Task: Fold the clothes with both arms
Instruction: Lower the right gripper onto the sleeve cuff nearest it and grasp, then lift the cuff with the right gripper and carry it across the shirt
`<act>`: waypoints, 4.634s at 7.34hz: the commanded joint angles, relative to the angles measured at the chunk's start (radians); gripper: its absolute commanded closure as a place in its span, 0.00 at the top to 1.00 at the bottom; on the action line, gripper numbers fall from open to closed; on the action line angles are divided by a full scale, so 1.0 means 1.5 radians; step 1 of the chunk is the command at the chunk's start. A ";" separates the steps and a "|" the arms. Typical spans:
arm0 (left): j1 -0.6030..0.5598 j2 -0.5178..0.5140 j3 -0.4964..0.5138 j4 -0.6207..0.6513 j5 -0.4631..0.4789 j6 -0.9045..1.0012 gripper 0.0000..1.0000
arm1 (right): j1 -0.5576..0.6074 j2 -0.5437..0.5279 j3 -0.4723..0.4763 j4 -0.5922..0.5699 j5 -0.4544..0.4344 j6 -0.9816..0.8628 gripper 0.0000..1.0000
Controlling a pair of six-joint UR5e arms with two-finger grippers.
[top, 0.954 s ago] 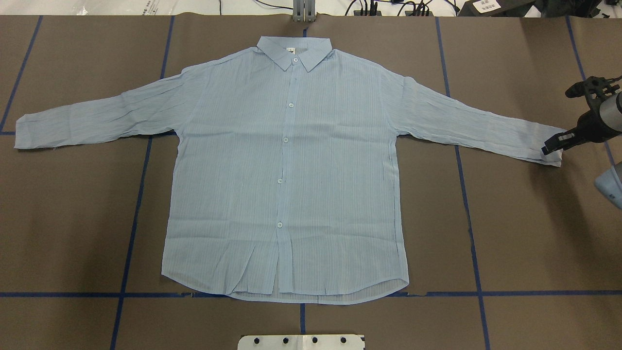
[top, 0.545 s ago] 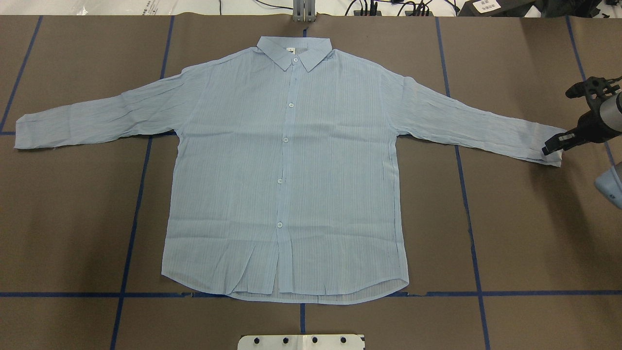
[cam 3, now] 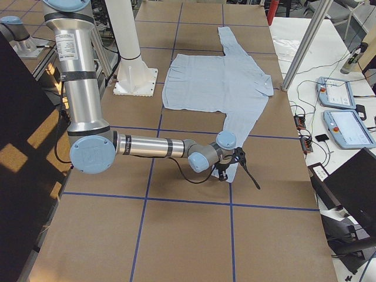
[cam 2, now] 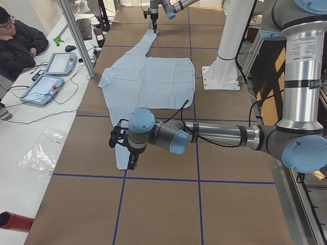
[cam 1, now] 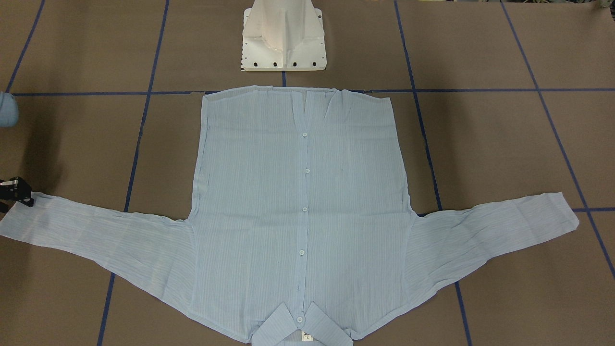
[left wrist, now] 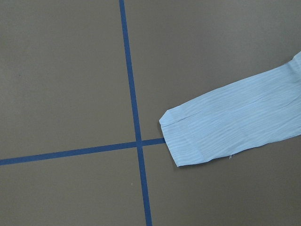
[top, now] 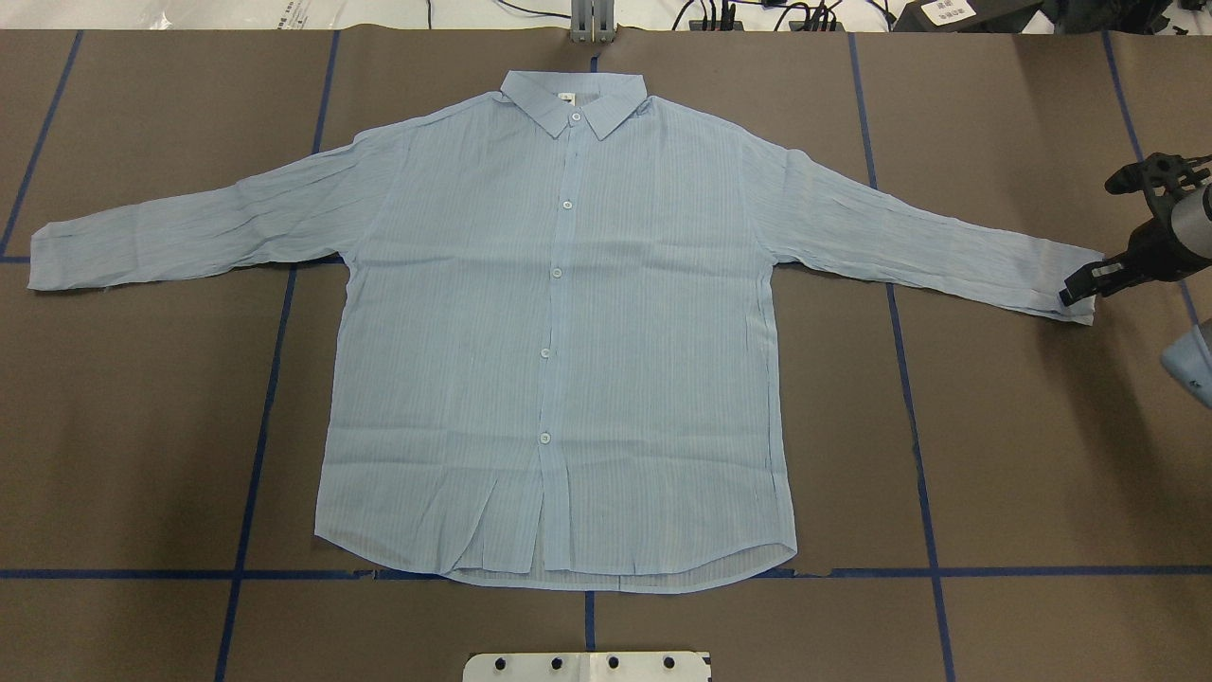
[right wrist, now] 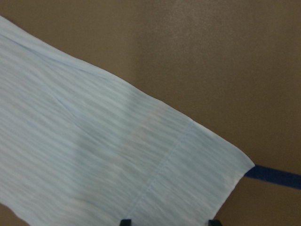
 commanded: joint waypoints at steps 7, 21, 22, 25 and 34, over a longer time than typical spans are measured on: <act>0.000 -0.002 0.001 0.000 0.000 0.000 1.00 | 0.000 -0.002 -0.001 -0.001 0.001 0.000 0.15; 0.000 -0.003 -0.001 0.000 -0.009 -0.001 1.00 | 0.000 0.001 -0.002 -0.033 0.005 0.000 0.65; 0.000 -0.003 -0.001 0.000 -0.010 -0.001 1.00 | 0.000 0.001 -0.002 -0.034 0.005 0.000 0.50; 0.000 -0.003 0.000 0.000 -0.010 -0.001 1.00 | 0.000 0.001 -0.001 -0.032 0.005 0.000 0.20; 0.000 -0.003 0.000 0.000 -0.010 -0.001 1.00 | 0.049 -0.014 0.205 -0.055 0.083 0.002 0.00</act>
